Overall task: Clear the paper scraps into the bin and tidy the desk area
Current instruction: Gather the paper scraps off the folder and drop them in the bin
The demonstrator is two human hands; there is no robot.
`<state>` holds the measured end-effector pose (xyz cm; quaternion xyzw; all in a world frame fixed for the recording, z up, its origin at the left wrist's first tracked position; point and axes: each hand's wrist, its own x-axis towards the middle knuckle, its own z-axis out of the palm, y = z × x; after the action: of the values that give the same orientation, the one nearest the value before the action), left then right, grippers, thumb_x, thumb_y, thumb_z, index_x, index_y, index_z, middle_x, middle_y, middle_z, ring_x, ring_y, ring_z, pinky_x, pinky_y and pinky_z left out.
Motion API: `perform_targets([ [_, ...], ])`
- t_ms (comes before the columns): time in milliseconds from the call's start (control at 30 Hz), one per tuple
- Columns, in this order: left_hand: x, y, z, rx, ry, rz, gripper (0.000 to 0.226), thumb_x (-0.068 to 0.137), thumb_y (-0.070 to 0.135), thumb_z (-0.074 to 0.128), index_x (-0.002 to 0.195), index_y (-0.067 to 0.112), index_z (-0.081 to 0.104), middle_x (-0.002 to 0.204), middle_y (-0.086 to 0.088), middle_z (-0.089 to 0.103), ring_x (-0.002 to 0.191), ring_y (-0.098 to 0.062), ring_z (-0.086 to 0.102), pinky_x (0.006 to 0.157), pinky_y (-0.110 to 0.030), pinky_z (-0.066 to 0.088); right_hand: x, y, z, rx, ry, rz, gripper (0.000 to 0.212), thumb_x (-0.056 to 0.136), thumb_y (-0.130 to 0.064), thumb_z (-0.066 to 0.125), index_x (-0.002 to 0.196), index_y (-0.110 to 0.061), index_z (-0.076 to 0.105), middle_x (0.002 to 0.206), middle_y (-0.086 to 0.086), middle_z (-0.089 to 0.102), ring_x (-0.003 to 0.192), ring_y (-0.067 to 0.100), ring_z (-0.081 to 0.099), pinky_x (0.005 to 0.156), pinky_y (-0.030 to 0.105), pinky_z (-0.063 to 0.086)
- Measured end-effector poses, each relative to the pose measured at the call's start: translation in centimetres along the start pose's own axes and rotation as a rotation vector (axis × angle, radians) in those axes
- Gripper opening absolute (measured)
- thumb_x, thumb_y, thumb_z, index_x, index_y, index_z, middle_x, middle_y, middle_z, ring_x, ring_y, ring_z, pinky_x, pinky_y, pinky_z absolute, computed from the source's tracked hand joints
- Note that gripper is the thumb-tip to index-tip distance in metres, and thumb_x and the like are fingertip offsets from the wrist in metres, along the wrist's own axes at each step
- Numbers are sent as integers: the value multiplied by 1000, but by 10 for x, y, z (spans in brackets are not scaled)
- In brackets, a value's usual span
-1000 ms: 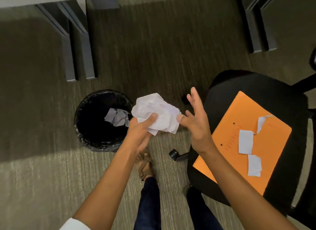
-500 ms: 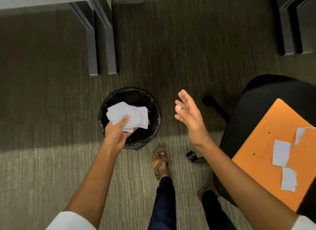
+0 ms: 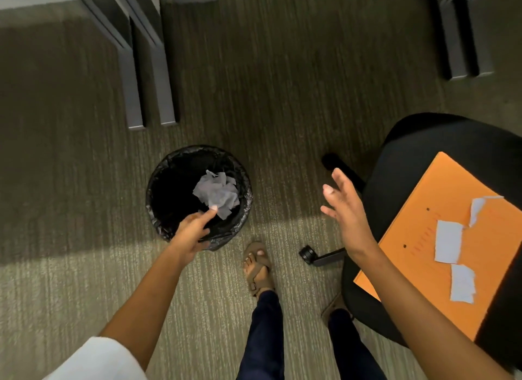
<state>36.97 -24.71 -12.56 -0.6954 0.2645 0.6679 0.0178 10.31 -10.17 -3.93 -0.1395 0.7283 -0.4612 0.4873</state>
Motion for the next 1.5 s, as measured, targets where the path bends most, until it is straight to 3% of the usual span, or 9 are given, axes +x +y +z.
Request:
perform_targets([
  [133, -9, 0, 52, 371, -150, 123, 32, 92, 17, 71, 116, 7, 51, 73, -1, 51, 60, -5, 54, 70, -29, 58, -7, 13, -43, -64, 44, 3, 98, 69, -72, 62, 154, -35, 28, 136, -29, 44, 138, 9, 43, 114, 56, 38],
  [233, -20, 7, 104, 492, -226, 282, 17, 93, 4, 67, 101, 8, 52, 80, -7, 50, 72, -14, 51, 98, -36, 50, -14, 24, -81, -95, 88, 3, 99, 68, -74, 63, 153, -35, 29, 144, -22, 42, 136, 9, 46, 112, 58, 39],
  [467, -47, 17, 218, 695, -184, 703, 16, 89, 8, 72, 102, 7, 64, 80, 1, 63, 65, -8, 55, 59, -14, 47, -30, 46, -160, -106, 220, 3, 96, 68, -71, 66, 151, -35, 34, 141, -26, 43, 128, 1, 50, 105, 51, 49],
  [800, -89, 10, 334, 999, -331, 1087, 16, 89, 15, 72, 104, 9, 67, 90, 1, 69, 76, -14, 65, 69, -20, 54, -61, 90, -236, -174, 388, 25, 81, 75, -52, 79, 145, -30, 44, 147, -10, 45, 107, 0, 59, 86, 26, 51],
  [900, -98, 0, 362, 1117, -367, 1144, 24, 89, 14, 71, 112, 10, 65, 104, -2, 67, 87, -20, 65, 79, -37, 56, -71, 114, -260, -484, 466, 66, 75, 76, -46, 83, 140, -24, 49, 138, -6, 49, 92, 5, 62, 70, 21, 46],
  [1067, -107, -21, 404, 1447, -432, 1213, 60, 83, 23, 77, 137, 19, 51, 146, -6, 46, 132, -27, 43, 100, -45, 49, -79, 141, -283, -880, 350, 229, 68, 76, -44, 80, 134, -23, 52, 131, 1, 53, 111, 24, 59, 81, 39, 52],
  [1300, -112, -47, 460, 1774, -263, 1251, 88, 78, 38, 82, 151, 24, 33, 146, -9, 42, 130, -31, 37, 102, -45, 39, -84, 156, -294, -735, 332, 259, 38, 85, -28, 78, 118, -24, 59, 98, -5, 66, 85, 18, 65, 69, 35, 57],
  [1400, -111, -53, 466, 1776, -184, 1243, 74, 81, 27, 79, 145, 19, 42, 133, -9, 49, 122, -31, 42, 96, -42, 42, -85, 159, -300, -603, 339, 275, 13, 88, -20, 73, 98, -27, 67, 84, -8, 65, 75, 14, 63, 59, 26, 51],
  [1500, -109, -52, 463, 1659, -203, 1166, 41, 87, 15, 71, 125, 10, 59, 117, -11, 61, 113, -31, 51, 87, -41, 47, -83, 151, -311, -427, 379, 242, 23, 85, -21, 77, 75, -37, 64, 75, -12, 63, 68, 2, 62, 53, 11, 42],
])
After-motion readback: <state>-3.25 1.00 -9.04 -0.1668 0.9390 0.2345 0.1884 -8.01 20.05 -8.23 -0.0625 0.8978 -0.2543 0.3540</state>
